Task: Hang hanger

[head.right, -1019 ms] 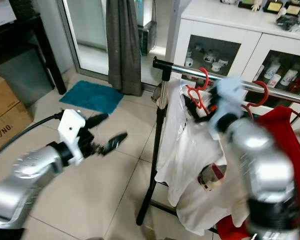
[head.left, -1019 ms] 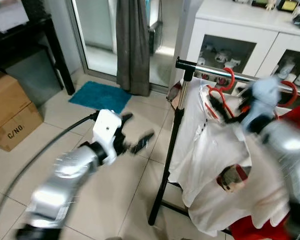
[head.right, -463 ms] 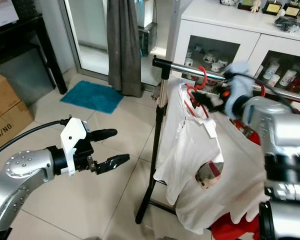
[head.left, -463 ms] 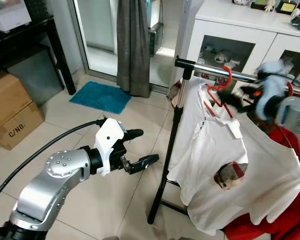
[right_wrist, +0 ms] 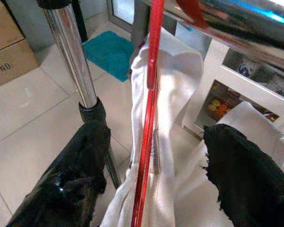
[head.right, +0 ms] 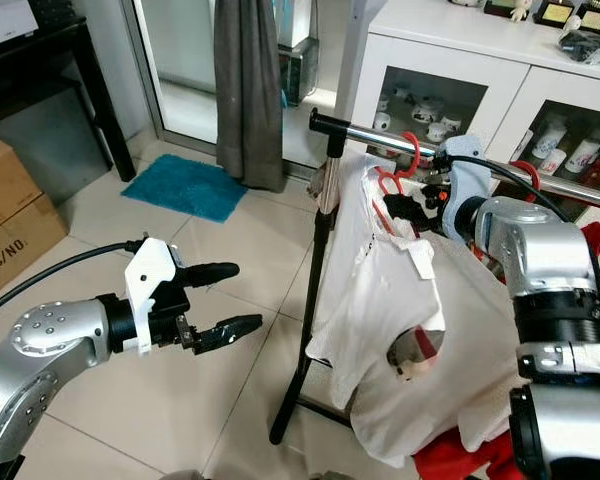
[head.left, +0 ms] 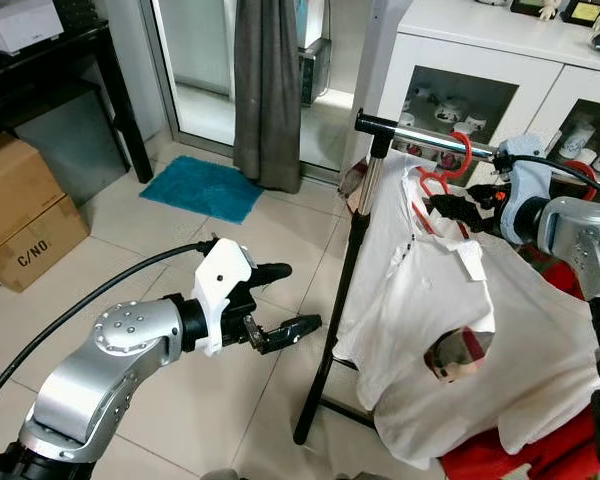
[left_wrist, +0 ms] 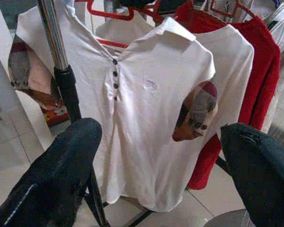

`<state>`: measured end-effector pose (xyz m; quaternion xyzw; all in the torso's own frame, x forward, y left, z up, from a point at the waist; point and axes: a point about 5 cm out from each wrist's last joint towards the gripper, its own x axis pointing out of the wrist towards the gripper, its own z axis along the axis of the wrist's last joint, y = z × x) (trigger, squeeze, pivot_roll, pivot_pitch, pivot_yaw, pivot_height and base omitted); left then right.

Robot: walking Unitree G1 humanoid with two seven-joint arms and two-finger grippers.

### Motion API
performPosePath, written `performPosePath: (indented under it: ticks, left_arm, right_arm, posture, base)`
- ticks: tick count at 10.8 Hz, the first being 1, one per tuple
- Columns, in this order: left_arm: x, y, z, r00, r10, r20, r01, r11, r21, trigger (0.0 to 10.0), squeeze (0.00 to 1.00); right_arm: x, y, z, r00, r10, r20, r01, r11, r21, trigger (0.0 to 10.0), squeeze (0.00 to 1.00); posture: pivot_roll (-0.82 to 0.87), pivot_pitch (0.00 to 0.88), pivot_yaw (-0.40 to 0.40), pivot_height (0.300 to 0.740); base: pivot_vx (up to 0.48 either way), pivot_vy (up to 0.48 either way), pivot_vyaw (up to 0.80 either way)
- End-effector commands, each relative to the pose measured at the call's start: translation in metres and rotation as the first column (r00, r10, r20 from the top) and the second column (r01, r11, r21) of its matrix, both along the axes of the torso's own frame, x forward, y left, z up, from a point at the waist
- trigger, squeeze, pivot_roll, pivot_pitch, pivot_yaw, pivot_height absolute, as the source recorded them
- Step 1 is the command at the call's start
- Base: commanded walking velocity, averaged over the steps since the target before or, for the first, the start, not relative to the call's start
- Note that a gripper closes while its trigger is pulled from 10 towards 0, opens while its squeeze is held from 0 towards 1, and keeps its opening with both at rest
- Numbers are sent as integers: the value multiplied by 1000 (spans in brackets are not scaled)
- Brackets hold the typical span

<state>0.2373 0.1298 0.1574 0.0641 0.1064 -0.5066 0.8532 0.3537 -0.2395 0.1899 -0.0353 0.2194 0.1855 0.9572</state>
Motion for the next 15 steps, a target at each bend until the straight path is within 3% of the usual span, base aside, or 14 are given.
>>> performPosePath:
  ticks: [1, 5, 15]
  left_arm:
    - [0, -5, 3, 999, -35, 7, 35, 999, -2, 10000, 682]
    - [0, -7, 2, 999, -45, 5, 45, 999, 2, 10000, 682]
    - [1, -10, -1, 999, -44, 12, 44, 999, 10, 10000, 678]
  right_arm:
    - [6, 1, 6, 1000, -2, 30, 3, 1000, -12, 0, 0]
    - [15, 8, -2, 1000, 21, 0, -21, 1000, 5, 0, 0]
    - [21, 8, -13, 1000, 10, -19, -10, 1000, -11, 0, 0]
  posture:
    - [50, 0, -44, 740]
    - [51, 0, -53, 740]
    - [55, 0, -66, 740]
  base:
    - [0, 0, 0]
    - [0, 0, 0]
    - [0, 0, 0]
